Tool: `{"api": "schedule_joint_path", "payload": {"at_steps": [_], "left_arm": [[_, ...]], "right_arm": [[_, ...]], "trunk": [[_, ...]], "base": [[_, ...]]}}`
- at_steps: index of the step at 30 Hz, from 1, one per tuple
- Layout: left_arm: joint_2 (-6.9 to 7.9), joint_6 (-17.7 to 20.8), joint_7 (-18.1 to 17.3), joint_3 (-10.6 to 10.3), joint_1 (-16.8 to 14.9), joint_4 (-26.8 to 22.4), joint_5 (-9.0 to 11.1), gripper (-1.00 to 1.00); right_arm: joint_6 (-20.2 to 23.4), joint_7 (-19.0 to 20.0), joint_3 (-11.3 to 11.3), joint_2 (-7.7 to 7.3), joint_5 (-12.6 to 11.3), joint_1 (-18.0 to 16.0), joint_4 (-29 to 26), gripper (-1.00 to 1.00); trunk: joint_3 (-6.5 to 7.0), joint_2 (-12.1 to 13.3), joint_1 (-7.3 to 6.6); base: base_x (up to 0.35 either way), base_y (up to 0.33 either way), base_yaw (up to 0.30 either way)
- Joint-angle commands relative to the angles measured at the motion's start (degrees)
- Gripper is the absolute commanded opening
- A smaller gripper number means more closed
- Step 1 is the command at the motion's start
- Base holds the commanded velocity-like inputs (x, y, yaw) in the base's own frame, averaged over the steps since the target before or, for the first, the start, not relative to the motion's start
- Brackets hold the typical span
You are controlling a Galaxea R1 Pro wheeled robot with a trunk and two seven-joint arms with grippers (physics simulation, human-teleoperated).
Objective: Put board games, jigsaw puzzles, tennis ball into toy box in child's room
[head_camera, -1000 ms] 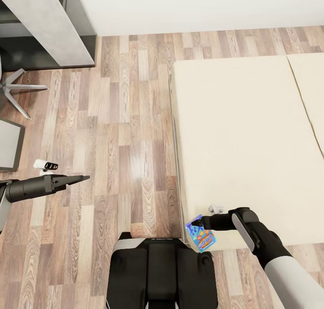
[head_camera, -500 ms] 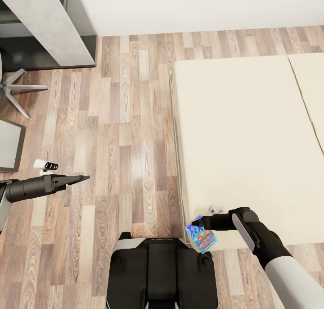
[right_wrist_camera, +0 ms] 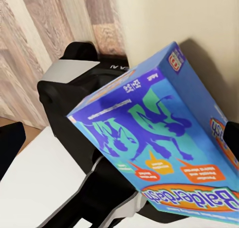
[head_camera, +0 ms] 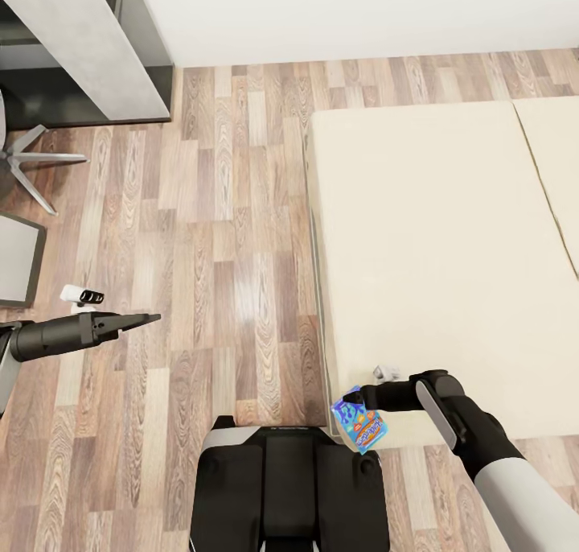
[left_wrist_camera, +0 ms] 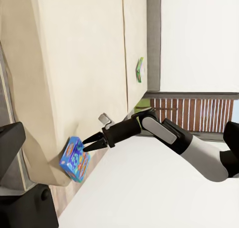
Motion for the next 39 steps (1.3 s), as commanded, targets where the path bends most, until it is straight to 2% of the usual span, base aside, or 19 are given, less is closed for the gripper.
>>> {"api": "schedule_joint_path", "payload": {"at_steps": [1, 23, 28, 32, 33, 39], "left_arm": [[0.02, 0.61, -0.23, -0.01, -0.01, -0.01, -0.05, 1.0], [0.02, 0.6, -0.23, 0.02, -0.01, -0.01, -0.05, 1.0], [0.07, 0.6, -0.23, 0.02, -0.01, -0.01, -0.07, 1.0], [0.09, 0.55, -0.23, 0.02, -0.01, 0.05, -0.11, 1.0], [0.1, 0.54, -0.23, 0.02, -0.01, 0.19, -0.12, 1.0], [0.16, 0.28, -0.23, 0.02, 0.16, 0.6, -0.2, 1.0]], "right_arm": [[0.17, 0.23, 0.1, -0.05, 0.1, -0.01, -0.08, 1.0], [0.2, 0.39, 0.06, -0.14, -0.17, 0.21, -0.5, 1.0], [0.21, 0.41, -0.06, -0.24, -0.22, 0.56, -2.79, 1.0], [0.63, 0.38, -1.22, -0.5, -0.27, 0.81, -6.24, 1.0], [0.85, 0.39, -2.21, -0.56, -0.3, 0.78, -8.19, 1.0], [1.28, 0.48, -4.91, -0.58, -0.41, 0.84, -13.82, 1.0]], "trunk": [[0.02, -0.09, 0.04], [1.96, -0.09, 0.04], [2.41, -0.09, 0.04], [2.78, -0.09, 0.04], [2.87, -0.09, 0.04], [3.42, -0.09, 0.04]], "base": [[0.0, 0.0, 0.0], [0.0, 0.0, 0.0], [0.0, 0.0, 0.0], [0.0, 0.0, 0.0], [0.0, 0.0, 0.0], [0.0, 0.0, 0.0]]}}
